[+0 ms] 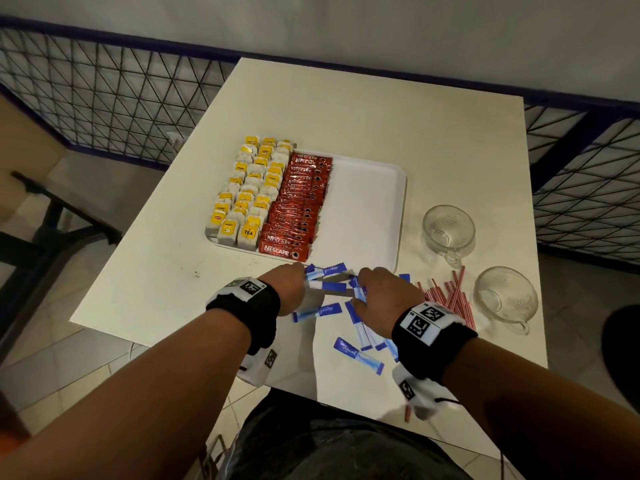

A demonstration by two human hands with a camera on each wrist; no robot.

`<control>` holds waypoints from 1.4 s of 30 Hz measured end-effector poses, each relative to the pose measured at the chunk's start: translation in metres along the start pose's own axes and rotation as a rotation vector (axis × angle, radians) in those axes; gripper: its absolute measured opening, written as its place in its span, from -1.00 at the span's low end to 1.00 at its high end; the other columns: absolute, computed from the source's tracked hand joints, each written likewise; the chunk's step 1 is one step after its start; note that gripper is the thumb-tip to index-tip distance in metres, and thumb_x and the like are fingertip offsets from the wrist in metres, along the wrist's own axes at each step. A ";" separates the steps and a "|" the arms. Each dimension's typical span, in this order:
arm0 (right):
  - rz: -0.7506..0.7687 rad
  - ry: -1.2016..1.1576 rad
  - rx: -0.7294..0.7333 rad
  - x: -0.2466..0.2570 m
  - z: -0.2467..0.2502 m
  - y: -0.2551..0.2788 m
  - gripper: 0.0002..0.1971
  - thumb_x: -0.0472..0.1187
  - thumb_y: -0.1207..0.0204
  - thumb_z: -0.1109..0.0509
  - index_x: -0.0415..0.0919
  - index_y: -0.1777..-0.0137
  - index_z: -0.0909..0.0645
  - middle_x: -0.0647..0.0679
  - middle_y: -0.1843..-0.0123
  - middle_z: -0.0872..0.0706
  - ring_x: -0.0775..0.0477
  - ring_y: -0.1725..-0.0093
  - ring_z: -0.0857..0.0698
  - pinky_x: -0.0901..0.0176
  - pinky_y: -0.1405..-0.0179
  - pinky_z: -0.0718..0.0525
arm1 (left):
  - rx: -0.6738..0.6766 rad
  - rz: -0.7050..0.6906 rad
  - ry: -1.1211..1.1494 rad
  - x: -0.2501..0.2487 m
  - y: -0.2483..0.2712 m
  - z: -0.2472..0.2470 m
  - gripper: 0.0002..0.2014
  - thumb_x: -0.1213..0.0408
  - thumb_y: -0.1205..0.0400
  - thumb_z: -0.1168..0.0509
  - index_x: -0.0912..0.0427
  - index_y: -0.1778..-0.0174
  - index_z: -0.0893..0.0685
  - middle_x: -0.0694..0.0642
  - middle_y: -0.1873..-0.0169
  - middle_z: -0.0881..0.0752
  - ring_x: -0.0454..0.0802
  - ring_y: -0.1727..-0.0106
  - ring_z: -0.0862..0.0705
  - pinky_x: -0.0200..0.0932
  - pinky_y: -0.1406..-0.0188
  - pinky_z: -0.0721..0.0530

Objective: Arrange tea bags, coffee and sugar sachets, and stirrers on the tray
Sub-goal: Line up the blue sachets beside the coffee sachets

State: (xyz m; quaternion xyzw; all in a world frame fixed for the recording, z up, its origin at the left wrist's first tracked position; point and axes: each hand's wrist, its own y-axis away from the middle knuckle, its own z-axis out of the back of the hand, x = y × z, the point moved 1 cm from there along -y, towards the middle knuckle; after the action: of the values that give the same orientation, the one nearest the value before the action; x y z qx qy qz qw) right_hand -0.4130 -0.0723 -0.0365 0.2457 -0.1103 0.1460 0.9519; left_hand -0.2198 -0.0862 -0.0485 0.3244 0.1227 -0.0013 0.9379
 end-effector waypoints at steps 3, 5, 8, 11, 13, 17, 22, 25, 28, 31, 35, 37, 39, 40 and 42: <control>0.041 -0.067 -0.026 0.007 0.004 -0.010 -0.41 0.09 -0.58 -0.31 -0.08 -0.53 -0.24 -0.09 -0.39 -0.43 -0.17 -0.25 -0.59 -0.03 -0.17 -0.63 | 0.008 -0.017 0.046 0.009 0.002 0.004 -0.79 0.28 -0.75 -0.08 0.28 -0.21 -0.49 0.27 -0.16 -0.64 0.08 0.05 -0.54 -0.12 0.07 -0.44; 0.080 -0.185 -0.003 0.015 0.008 -0.017 -0.13 0.15 -0.47 -0.44 -0.02 -0.65 -0.04 -0.08 -0.53 -0.32 -0.14 -0.35 -0.54 0.02 -0.28 -0.58 | 0.010 -0.044 0.047 0.014 0.002 0.007 -0.79 0.27 -0.74 -0.09 0.27 -0.22 -0.48 0.26 -0.16 -0.63 0.09 0.02 -0.54 -0.12 0.06 -0.42; 0.115 -0.307 0.057 0.028 0.015 -0.024 -0.01 0.17 -0.38 -0.53 0.05 -0.68 0.01 -0.05 -0.54 -0.35 -0.10 -0.36 -0.54 0.05 -0.34 -0.54 | 0.016 -0.111 0.018 0.015 0.002 0.008 -0.79 0.29 -0.73 -0.10 0.27 -0.23 -0.48 0.28 -0.17 -0.63 0.19 -0.10 -0.60 -0.12 0.05 -0.42; 0.201 -0.175 0.019 0.035 0.022 -0.031 -0.49 0.03 -0.60 -0.36 -0.10 -0.50 -0.41 -0.11 -0.32 -0.58 -0.11 -0.28 -0.57 0.24 -0.18 -0.42 | -0.003 -0.172 0.023 0.014 0.003 0.011 -0.80 0.30 -0.70 -0.14 0.25 -0.21 -0.51 0.28 -0.14 -0.65 0.18 -0.04 -0.62 -0.10 0.04 -0.46; 0.235 -0.109 0.008 0.037 0.027 -0.033 -0.69 -0.05 -0.68 -0.23 -0.14 -0.34 -0.54 -0.13 -0.17 -0.64 -0.12 -0.15 -0.58 0.26 0.03 -0.33 | -0.016 -0.203 0.017 0.014 0.002 0.014 -0.82 0.29 -0.69 -0.17 0.23 -0.17 -0.52 0.27 -0.09 -0.66 0.17 0.01 -0.61 -0.11 0.09 -0.46; 0.169 -0.108 -0.006 0.028 0.035 -0.036 -0.72 -0.06 -0.74 -0.10 -0.18 -0.15 -0.59 -0.14 0.00 -0.66 -0.14 0.00 -0.58 0.15 0.11 -0.36 | -0.031 -0.164 0.038 0.026 0.001 0.023 -0.78 0.31 -0.65 -0.20 0.21 -0.21 -0.52 0.24 -0.08 -0.66 0.19 -0.01 -0.63 -0.12 0.10 -0.48; 0.021 -0.412 -0.102 0.013 0.040 -0.031 -0.67 0.03 -0.74 -0.03 -0.19 0.10 -0.43 0.00 0.37 -0.53 -0.07 0.36 -0.50 0.15 0.34 -0.40 | -0.175 0.017 0.944 0.031 0.005 0.041 -0.98 0.27 -0.67 -0.22 0.09 0.02 -0.53 0.17 0.28 -0.60 0.08 0.40 -0.54 -0.16 0.41 -0.50; 0.004 -0.715 -0.088 0.024 0.043 -0.027 -0.65 0.06 -0.73 -0.04 -0.14 0.13 -0.48 -0.02 0.35 -0.64 0.18 0.53 -0.47 0.24 0.40 -0.42 | -0.218 -0.040 1.442 0.004 0.012 0.050 -0.88 0.17 -0.72 -0.25 0.04 0.12 -0.55 0.11 0.39 -0.52 0.02 0.44 -0.49 -0.15 0.50 -0.43; 0.067 -0.741 -0.080 0.035 0.051 -0.024 -0.68 0.03 -0.74 -0.04 -0.09 0.16 -0.47 -0.03 0.36 -0.68 0.21 0.55 -0.47 0.23 0.37 -0.41 | -0.250 -0.152 1.454 -0.021 0.014 0.052 -0.87 0.17 -0.67 -0.33 0.11 0.15 -0.58 0.12 0.41 -0.51 -0.01 0.45 -0.44 -0.19 0.55 -0.41; 0.155 -0.564 -0.061 0.041 0.059 -0.021 -0.72 -0.10 -0.74 -0.03 -0.16 0.08 -0.50 -0.13 0.23 -0.71 -0.03 0.31 -0.64 0.09 0.22 -0.59 | -0.277 -0.176 1.411 -0.036 0.014 0.047 -0.85 0.25 -0.56 -0.46 0.15 0.16 -0.59 0.06 0.50 -0.55 -0.03 0.51 -0.43 -0.17 0.54 -0.45; 0.235 -0.413 -0.066 0.042 0.063 -0.017 -0.73 -0.01 -0.75 -0.01 -0.16 -0.06 -0.46 -0.07 0.17 -0.64 -0.12 0.19 -0.62 0.00 0.11 -0.62 | -0.274 -0.121 1.468 -0.042 0.017 0.049 -0.83 0.23 -0.62 -0.40 0.16 0.22 -0.57 0.11 0.52 -0.50 0.03 0.46 -0.43 -0.10 0.44 -0.46; 0.259 -0.368 -0.090 0.040 0.062 -0.015 -0.68 0.11 -0.72 0.01 -0.10 0.05 -0.41 -0.05 0.22 -0.63 -0.08 0.24 -0.58 0.04 0.17 -0.54 | -0.308 -0.035 1.577 -0.039 0.020 0.055 -0.81 0.24 -0.64 -0.36 0.17 0.27 -0.59 0.17 0.46 -0.55 0.08 0.40 -0.50 -0.05 0.35 -0.51; 0.258 -0.398 -0.116 0.037 0.060 -0.013 -0.65 0.16 -0.70 0.01 -0.06 0.13 -0.40 0.00 0.27 -0.57 -0.03 0.27 -0.53 0.07 0.20 -0.46 | -0.321 0.005 1.724 -0.035 0.022 0.062 -0.77 0.22 -0.66 -0.32 0.18 0.31 -0.57 0.11 0.50 -0.55 0.02 0.48 -0.48 -0.12 0.44 -0.47; 0.246 -0.444 -0.103 0.037 0.058 -0.011 -0.65 0.16 -0.70 -0.03 -0.07 0.11 -0.44 0.01 0.26 -0.57 -0.02 0.25 -0.54 0.08 0.19 -0.46 | -0.315 -0.005 1.807 -0.034 0.023 0.064 -0.77 0.22 -0.67 -0.30 0.19 0.30 -0.56 0.08 0.50 -0.54 -0.01 0.51 -0.45 -0.17 0.52 -0.43; 0.215 -0.589 -0.021 0.039 0.054 -0.010 -0.71 0.11 -0.68 -0.15 -0.08 0.03 -0.55 0.04 0.20 -0.67 0.00 0.21 -0.63 0.10 0.16 -0.56 | -0.286 -0.036 1.929 -0.035 0.022 0.067 -0.77 0.19 -0.68 -0.29 0.19 0.26 -0.54 0.08 0.47 -0.52 -0.04 0.56 -0.41 -0.22 0.59 -0.38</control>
State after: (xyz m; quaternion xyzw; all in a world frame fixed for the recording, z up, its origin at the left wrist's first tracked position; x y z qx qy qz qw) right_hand -0.3813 -0.0985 0.0161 0.2545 -0.4082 0.1671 0.8607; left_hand -0.2362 -0.1123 0.0236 0.0674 0.8420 0.2654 0.4648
